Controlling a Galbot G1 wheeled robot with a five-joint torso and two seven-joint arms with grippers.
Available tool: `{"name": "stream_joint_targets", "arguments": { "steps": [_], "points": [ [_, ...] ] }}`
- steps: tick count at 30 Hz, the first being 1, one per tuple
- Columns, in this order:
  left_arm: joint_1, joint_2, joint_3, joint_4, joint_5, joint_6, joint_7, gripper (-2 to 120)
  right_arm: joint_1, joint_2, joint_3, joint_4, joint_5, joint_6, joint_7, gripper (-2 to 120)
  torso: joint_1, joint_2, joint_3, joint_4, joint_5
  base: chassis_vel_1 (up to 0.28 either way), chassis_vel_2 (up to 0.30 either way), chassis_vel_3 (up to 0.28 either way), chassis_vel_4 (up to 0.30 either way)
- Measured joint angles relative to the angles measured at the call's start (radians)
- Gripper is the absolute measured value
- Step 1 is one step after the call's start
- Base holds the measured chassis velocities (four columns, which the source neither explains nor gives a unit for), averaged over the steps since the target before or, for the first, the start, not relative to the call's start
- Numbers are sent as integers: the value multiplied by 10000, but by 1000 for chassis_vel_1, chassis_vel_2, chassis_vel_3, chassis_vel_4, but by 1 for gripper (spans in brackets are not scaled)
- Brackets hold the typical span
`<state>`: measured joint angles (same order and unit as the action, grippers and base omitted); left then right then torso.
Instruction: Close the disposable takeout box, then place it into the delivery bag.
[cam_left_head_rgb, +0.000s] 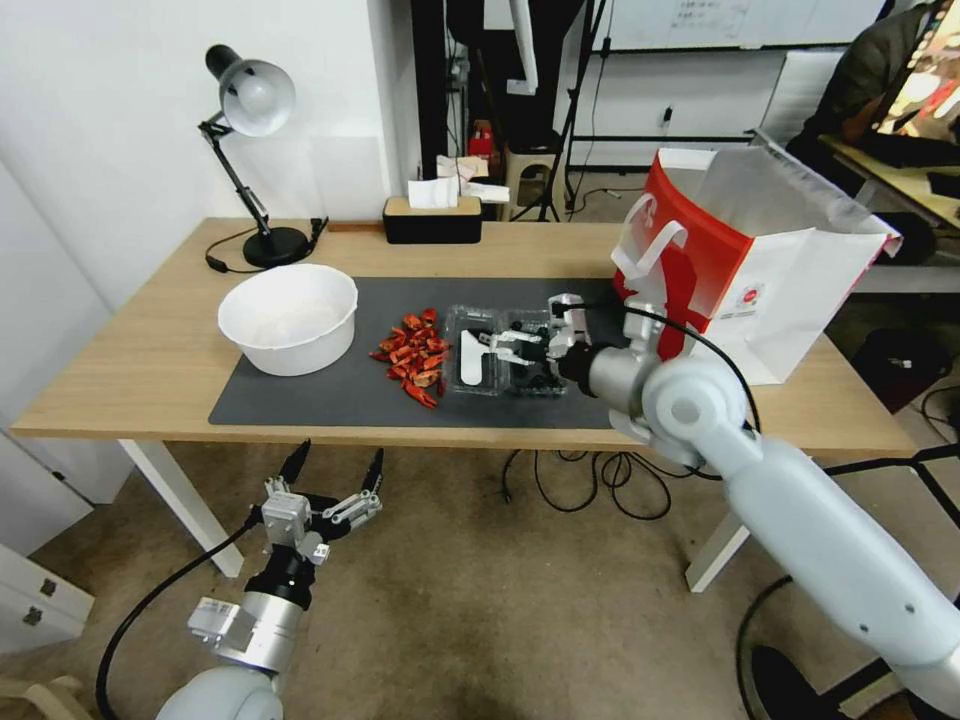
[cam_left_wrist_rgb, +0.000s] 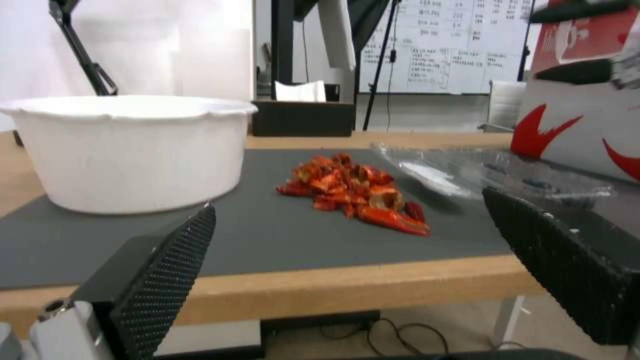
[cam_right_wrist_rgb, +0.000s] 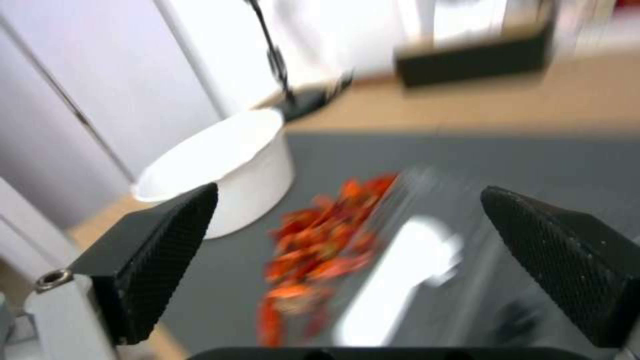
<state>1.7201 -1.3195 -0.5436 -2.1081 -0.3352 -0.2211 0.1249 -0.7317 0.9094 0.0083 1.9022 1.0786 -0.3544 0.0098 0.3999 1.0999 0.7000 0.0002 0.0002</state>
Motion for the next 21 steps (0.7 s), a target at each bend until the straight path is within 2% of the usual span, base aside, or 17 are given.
{"name": "stream_joint_targets", "arguments": {
  "steps": [2,3,5,7,9,10,12,14,15,17,18,21],
  "points": [
    [-12,47,-30,-56,-93,11,-7,100,-677,-233,467,82,-1565,703,-912,100,0,0,0,-6,-1,0,0,0,0],
    [-12,47,-30,-56,-93,11,-7,100,-677,-233,467,82,-1565,703,-912,100,0,0,0,-6,-1,0,0,0,0],
    [-29,149,-27,-165,-260,73,-24,100,-1674,-401,1183,410,-3005,1439,-1607,100,0,0,0,-5,-1,0,0,0,0],
    [-33,179,-18,-205,-300,100,-27,100,-1882,-406,1335,499,-3182,1543,-1678,100,0,1,-1,-1,-1,0,0,0,0],
    [-83,304,52,-357,-489,214,-43,100,-2983,-344,2111,941,-3830,2145,-1914,100,0,0,0,2,-3,0,0,0,0],
    [-83,304,52,-357,-489,214,-43,100,-2983,-344,2111,941,-3830,2145,-1914,100,0,0,0,2,-3,0,0,0,0],
    [-148,386,139,-432,-604,297,-70,100,-3862,-201,2617,1112,-4382,2738,-2023,100,0,0,-1,-1,0,0,0,0,0],
    [-252,494,270,-491,-677,375,-99,100,-4984,252,3580,1312,-5314,3540,-2156,100,0,0,-2,-2,-5,0,0,0,0],
    [-252,494,270,-491,-677,375,-99,100,-4984,252,3580,1312,-5314,3540,-2156,100,0,0,-2,-2,-5,0,0,0,0],
    [-319,616,449,-558,-786,465,-98,100,-6214,1024,4560,1594,-6027,4044,-2194,100,0,0,-1,-2,2,0,0,0,0],
    [-319,616,449,-558,-786,465,-98,100,-6214,1024,4560,1594,-6027,4044,-2194,100,0,0,-1,-2,2,0,0,0,0],
    [-460,776,716,-628,-1002,628,-154,100,-7522,1874,5327,1759,-6749,4526,-2182,100,-1,1,-1,-5,-3,0,0,0,0]
  ]
}}
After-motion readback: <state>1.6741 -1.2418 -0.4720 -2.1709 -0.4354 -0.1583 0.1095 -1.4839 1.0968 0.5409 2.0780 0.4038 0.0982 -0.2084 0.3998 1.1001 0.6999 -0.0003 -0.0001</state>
